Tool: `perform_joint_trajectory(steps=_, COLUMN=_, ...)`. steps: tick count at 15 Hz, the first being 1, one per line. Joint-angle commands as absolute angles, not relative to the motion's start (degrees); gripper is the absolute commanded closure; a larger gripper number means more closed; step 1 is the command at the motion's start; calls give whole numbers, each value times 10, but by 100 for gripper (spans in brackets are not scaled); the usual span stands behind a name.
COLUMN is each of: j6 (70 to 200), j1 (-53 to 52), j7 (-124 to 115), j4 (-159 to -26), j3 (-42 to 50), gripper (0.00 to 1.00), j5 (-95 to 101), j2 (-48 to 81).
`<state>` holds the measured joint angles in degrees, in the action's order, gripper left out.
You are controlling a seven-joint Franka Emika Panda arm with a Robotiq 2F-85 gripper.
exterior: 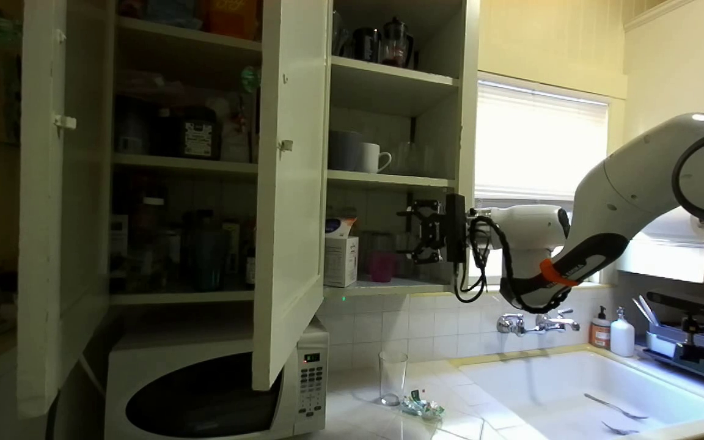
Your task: Put the red cup in the cupboard
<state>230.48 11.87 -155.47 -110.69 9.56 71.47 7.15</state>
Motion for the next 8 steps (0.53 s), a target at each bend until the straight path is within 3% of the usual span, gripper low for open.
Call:
perform_joint_trajectory(steps=1, j6=2274, j1=116, j7=-1617, j4=-1058, j3=91, gripper=0, j5=786, j2=82)
perform_joint_trajectory(steps=8, j6=2201, j1=114, j7=-1588, j4=-991, j3=91, gripper=0, j5=936, j2=64)
